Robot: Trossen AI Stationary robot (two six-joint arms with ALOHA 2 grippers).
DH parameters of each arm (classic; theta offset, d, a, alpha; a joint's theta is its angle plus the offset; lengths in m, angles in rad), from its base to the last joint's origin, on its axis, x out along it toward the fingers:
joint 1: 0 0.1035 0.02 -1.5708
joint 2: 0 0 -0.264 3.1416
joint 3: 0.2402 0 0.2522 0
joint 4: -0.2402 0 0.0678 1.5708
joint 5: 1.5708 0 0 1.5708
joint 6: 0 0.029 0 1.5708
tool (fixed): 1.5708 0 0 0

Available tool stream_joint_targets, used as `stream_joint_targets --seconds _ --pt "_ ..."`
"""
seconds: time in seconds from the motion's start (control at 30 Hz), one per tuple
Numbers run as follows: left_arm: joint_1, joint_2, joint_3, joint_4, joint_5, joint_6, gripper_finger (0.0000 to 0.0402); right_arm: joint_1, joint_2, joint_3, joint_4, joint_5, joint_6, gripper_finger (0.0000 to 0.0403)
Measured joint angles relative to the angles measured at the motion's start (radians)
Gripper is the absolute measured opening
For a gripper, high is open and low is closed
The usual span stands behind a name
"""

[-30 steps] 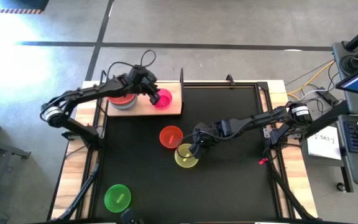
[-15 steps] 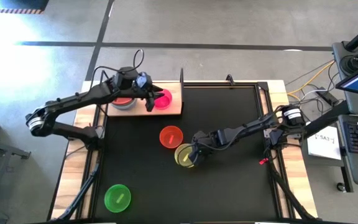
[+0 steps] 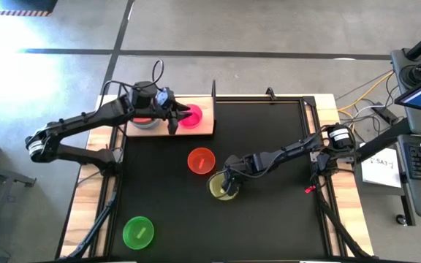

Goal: Place and stack bowls onto a shelf
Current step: Stack the yellow bowl on top of the pink bowl on the shelf

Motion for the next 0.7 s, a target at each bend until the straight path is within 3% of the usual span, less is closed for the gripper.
stream_joint_targets --seconds 0.1,0.37,0.57,0.7 --pt "-0.016 0.008 0.0 -0.019 0.005 -0.001 0.0101 0.0 0.0 0.0 -0.002 -0.003 -0.017 0.0012" --pt "-0.088 0.033 0.0 -0.064 0.006 -0.001 0.0101 0.0 -0.048 0.022 -0.049 -0.026 -0.049 0.0009" --pt "-0.157 0.045 0.0 -0.054 0.006 -0.001 0.0101 -0.001 -0.107 0.115 -0.126 0.058 -0.116 0.0009" --pt "-0.194 0.045 0.0 -0.035 0.006 0.026 0.0101 -0.004 -0.128 0.217 -0.23 0.187 -0.19 0.0009"
